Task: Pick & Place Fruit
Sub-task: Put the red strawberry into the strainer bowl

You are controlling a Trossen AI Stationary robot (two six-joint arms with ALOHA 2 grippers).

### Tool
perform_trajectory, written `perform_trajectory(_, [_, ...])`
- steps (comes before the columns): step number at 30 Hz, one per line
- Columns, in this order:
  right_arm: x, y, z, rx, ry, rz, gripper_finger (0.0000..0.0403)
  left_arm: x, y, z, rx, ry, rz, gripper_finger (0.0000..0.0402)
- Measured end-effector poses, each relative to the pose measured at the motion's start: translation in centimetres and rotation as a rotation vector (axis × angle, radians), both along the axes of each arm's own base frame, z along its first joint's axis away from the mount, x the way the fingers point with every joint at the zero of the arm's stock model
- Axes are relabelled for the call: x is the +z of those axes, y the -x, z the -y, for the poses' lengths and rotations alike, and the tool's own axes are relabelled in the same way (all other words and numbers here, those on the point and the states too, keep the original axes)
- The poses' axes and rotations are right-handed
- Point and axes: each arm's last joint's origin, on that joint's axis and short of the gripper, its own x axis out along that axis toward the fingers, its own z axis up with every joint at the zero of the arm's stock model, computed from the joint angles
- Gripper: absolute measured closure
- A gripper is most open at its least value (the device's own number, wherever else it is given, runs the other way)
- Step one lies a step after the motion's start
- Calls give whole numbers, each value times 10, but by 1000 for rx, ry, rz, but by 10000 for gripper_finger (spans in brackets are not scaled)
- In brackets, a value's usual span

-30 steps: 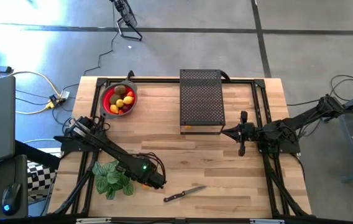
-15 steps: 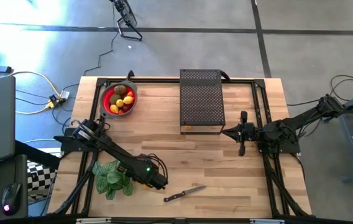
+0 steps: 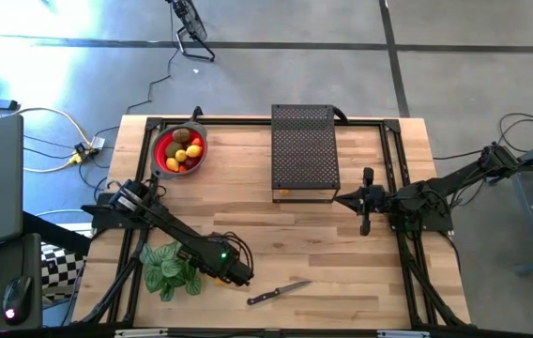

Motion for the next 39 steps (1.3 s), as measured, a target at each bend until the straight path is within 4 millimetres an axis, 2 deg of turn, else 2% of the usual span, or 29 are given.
perform_trajectory(3, [0, 0, 0, 0, 0, 0, 400, 0, 0, 0, 0, 0, 0, 300])
perform_trajectory(14, [0, 0, 0, 0, 0, 0, 400, 0, 0, 0, -4, -2, -2, 393])
perform_trajectory(27, [0, 0, 0, 0, 0, 0, 400, 4, 1, -2, -46, -5, 9, 398])
perform_trajectory(33, [0, 0, 0, 0, 0, -1, 400, 22, 6, -12, -51, -48, 31, 399])
perform_trajectory(39, [0, 0, 0, -1, 2, -4, 400, 49, 7, -33, -82, -101, 127, 400])
